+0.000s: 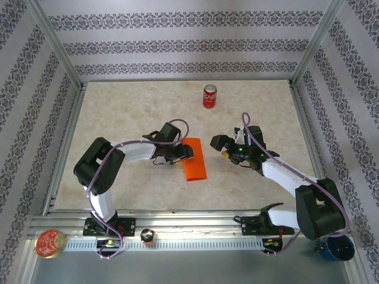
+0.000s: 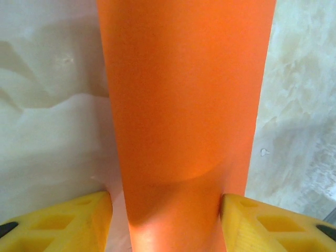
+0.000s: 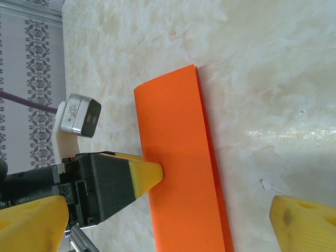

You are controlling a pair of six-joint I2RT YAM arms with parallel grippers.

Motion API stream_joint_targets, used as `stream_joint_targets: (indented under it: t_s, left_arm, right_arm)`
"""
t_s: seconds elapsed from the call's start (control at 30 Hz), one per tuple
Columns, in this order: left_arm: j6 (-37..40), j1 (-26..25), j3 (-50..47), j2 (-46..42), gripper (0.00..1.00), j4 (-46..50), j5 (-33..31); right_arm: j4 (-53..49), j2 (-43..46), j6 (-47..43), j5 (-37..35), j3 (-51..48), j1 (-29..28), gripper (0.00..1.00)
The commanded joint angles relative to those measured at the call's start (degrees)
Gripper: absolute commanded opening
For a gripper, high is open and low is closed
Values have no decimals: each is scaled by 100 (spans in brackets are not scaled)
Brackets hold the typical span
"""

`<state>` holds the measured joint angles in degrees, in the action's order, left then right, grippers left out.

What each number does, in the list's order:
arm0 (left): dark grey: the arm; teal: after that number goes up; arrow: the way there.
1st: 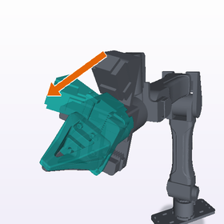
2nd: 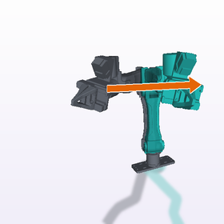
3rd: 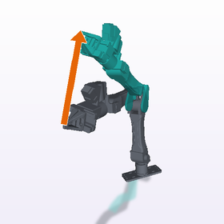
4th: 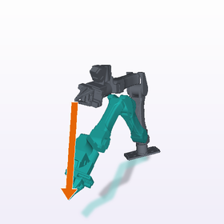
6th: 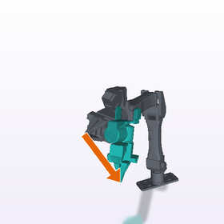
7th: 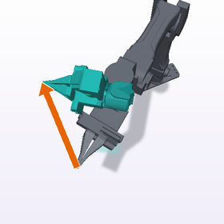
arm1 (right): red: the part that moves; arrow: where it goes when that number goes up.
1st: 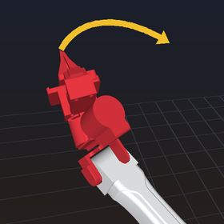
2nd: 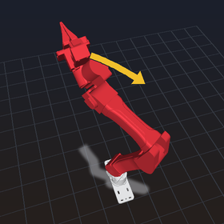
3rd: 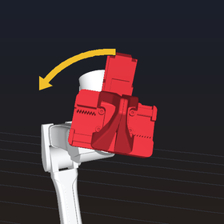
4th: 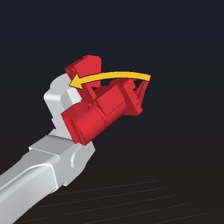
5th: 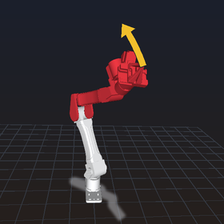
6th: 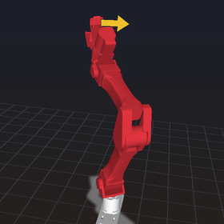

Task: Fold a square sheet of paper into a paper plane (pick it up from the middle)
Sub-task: Fold the square sheet of paper at the center of the table.

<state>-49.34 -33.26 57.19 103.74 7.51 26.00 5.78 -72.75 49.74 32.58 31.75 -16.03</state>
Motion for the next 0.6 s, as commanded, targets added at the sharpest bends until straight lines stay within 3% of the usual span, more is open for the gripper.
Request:
stream_joint_targets:
  t_s: [0.0,0.57]
  left_arm:
    - [238,47,64,-145,57,546,-320]
    - [256,47,327,99,53,1174,-661]
  right_arm:
    - [81,-81,75,87,157,-82,98]
    - [134,-196,83,74,148,-119,98]
